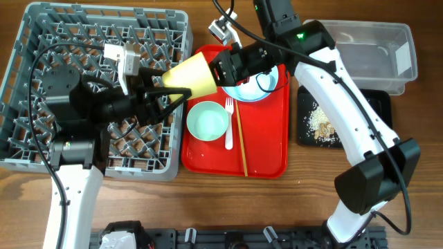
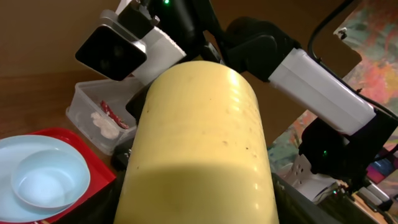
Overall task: Sort waste into correct bins and load items into the dishwasher rack
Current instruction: 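Lower the yellow cup into the dish rack with the left gripper and release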
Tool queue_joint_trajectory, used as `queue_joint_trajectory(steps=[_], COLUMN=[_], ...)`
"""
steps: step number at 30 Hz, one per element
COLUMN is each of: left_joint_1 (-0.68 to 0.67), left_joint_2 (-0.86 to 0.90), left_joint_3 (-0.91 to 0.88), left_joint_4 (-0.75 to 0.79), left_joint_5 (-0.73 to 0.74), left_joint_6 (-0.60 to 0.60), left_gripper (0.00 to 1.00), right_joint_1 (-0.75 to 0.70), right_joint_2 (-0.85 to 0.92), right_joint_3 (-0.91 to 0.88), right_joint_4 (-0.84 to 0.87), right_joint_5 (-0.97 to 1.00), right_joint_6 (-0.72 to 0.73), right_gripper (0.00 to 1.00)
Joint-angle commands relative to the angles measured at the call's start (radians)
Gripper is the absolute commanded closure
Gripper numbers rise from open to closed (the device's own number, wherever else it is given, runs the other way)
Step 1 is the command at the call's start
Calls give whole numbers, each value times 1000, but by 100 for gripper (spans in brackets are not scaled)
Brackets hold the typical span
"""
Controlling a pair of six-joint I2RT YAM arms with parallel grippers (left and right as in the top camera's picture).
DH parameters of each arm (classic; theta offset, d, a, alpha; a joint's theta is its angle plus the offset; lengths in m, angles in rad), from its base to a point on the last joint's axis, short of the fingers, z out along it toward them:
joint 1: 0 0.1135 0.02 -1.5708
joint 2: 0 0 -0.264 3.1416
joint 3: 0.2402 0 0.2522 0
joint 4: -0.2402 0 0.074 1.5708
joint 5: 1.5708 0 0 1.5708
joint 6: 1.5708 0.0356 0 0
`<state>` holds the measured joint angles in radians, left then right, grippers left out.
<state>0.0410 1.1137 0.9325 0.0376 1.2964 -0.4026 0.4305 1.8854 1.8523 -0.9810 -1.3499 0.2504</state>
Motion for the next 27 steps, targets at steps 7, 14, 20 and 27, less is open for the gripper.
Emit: queue_joint_trajectory(steps=[7,14,20,27], left_joint_1=[-2,40,83,109], left_joint_2=[-3,-3,-17,-54], left_joint_3=[14,14,14,54], left_joint_4=[-84,-237,-427,-701], left_joint_5=[-128,-367,-709,-1085], left_joint_6=[22,66,84,84], left_gripper=[37,38,44,52], right_joint_1=[-17,-111,-194,-276], right_joint_2=[-4,-4,-10,-82], right_joint_3=[5,5,6,6], right_joint_4=[-5,-105,-241,-367], right_joint_5=[58,446,709,964], right_joint_6=[-9,45,-14,-46], right_gripper=[58,52,50,51])
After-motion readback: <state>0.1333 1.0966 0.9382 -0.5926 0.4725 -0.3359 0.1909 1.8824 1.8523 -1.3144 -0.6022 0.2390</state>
